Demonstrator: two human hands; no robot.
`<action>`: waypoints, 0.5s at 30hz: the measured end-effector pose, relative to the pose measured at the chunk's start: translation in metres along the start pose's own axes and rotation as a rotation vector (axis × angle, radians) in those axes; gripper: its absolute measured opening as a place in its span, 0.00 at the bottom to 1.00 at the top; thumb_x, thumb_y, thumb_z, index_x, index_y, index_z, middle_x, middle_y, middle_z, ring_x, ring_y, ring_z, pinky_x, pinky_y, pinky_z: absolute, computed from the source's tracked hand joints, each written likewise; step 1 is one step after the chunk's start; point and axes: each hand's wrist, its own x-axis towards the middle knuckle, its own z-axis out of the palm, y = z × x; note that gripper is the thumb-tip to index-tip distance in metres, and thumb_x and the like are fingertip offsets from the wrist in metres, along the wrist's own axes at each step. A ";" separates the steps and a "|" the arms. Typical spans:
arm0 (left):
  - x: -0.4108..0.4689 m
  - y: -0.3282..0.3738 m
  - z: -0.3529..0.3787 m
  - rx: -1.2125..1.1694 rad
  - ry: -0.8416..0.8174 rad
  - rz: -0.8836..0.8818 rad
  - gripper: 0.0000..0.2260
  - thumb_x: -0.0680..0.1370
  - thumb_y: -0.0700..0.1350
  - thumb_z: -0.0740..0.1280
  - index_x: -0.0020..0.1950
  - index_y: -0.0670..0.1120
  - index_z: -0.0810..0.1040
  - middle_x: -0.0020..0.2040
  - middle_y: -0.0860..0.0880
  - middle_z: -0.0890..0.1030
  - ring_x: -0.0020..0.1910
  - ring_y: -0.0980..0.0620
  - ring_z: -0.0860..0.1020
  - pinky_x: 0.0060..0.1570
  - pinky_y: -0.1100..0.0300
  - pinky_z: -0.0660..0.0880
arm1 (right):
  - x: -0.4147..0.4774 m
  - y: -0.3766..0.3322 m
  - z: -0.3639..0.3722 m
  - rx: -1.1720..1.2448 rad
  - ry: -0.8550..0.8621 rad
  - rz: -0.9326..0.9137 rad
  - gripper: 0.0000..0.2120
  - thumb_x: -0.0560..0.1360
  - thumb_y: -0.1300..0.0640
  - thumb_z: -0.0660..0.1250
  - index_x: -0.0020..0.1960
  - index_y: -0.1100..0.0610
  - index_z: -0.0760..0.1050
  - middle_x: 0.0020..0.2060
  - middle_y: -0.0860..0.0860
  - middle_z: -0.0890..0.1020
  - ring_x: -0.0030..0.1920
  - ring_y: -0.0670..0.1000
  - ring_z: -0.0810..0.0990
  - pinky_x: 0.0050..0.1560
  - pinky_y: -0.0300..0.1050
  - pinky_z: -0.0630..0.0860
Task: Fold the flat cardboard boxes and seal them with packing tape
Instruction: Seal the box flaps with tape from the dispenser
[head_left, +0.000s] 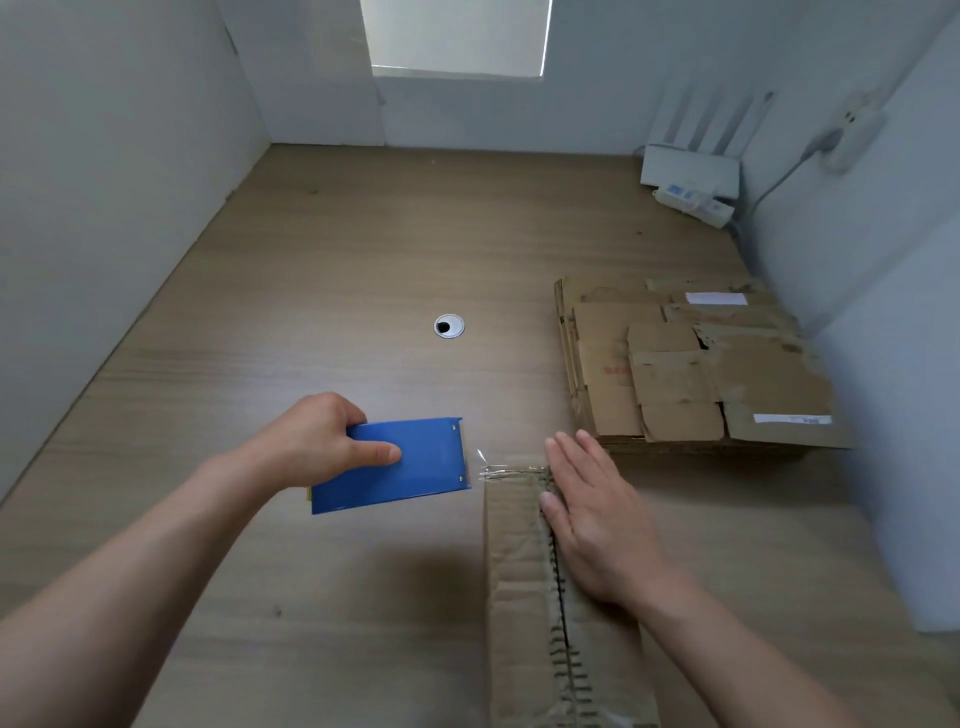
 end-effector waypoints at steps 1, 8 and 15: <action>0.000 0.003 0.002 0.029 0.012 -0.002 0.22 0.73 0.58 0.74 0.30 0.45 0.72 0.28 0.49 0.70 0.28 0.51 0.68 0.30 0.58 0.61 | 0.000 0.000 0.000 0.000 -0.004 0.000 0.37 0.77 0.36 0.38 0.82 0.51 0.51 0.81 0.44 0.51 0.80 0.45 0.42 0.80 0.46 0.47; -0.002 0.022 0.020 0.496 0.214 0.032 0.21 0.72 0.65 0.68 0.34 0.47 0.74 0.31 0.51 0.75 0.32 0.51 0.74 0.31 0.59 0.67 | 0.000 -0.002 0.000 0.008 0.036 -0.033 0.36 0.78 0.38 0.41 0.81 0.55 0.57 0.80 0.49 0.58 0.81 0.50 0.47 0.78 0.42 0.44; -0.015 -0.040 0.081 0.383 0.401 -0.004 0.15 0.78 0.60 0.64 0.43 0.49 0.78 0.40 0.49 0.81 0.40 0.44 0.79 0.38 0.54 0.76 | 0.000 -0.003 -0.001 0.014 0.042 -0.039 0.37 0.77 0.38 0.39 0.81 0.55 0.56 0.80 0.49 0.57 0.80 0.50 0.45 0.76 0.38 0.39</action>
